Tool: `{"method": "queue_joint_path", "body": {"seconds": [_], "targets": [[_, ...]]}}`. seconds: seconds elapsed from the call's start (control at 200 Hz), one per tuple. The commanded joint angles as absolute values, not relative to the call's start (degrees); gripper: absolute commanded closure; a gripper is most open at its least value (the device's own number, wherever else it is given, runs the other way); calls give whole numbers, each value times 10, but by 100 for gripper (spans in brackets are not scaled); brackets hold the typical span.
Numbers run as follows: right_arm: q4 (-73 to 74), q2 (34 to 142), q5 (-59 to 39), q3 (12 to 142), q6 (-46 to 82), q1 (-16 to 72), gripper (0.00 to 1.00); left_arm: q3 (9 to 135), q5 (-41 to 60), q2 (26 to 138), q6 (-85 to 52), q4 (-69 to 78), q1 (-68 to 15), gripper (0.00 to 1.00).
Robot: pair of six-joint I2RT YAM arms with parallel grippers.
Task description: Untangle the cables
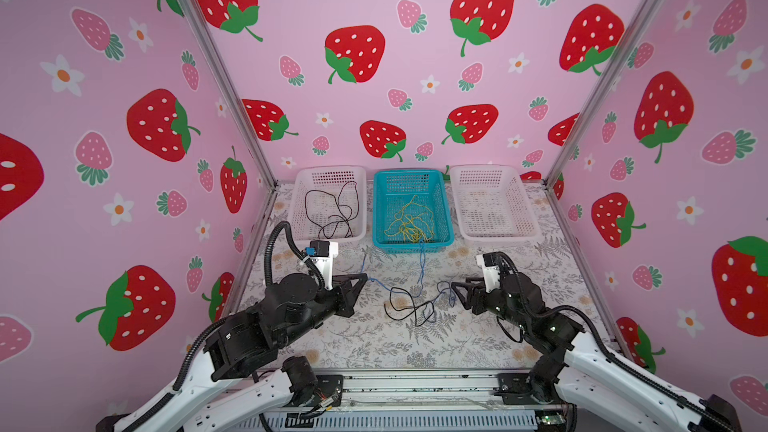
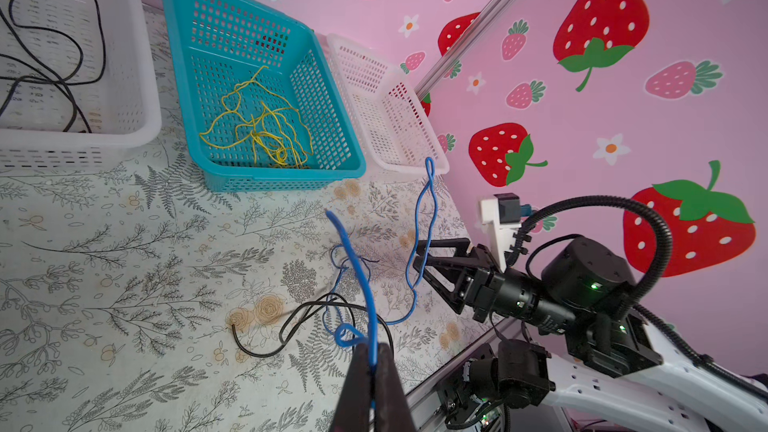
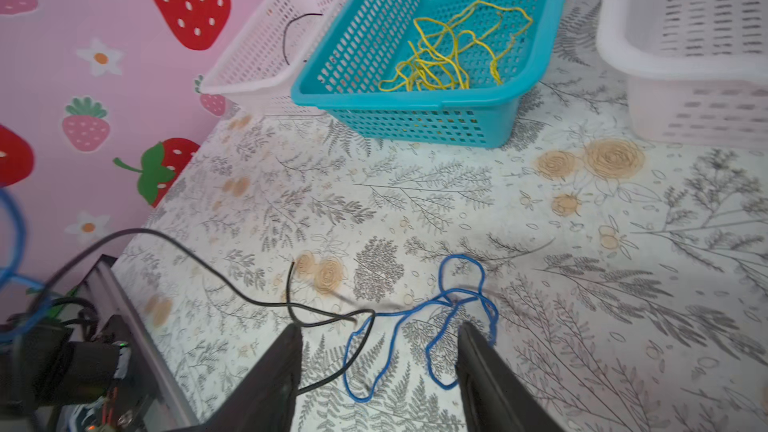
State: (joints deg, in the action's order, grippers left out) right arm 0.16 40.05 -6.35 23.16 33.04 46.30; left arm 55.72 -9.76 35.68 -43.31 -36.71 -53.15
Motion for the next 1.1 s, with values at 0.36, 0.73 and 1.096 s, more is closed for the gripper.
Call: {"method": "queue_joint_path", "body": {"seconds": [0.36,0.73,1.096], "targets": [[196,406,-217,193,331,571,38,539,-96,381,-446,-318,-530,100],[248,541,-149,221,317,663,61,533,-97,379,-451,-324,-529,100],[245,557,-121,223,319,674,90,523,-108,372,-448,-337,-529,100]]}}
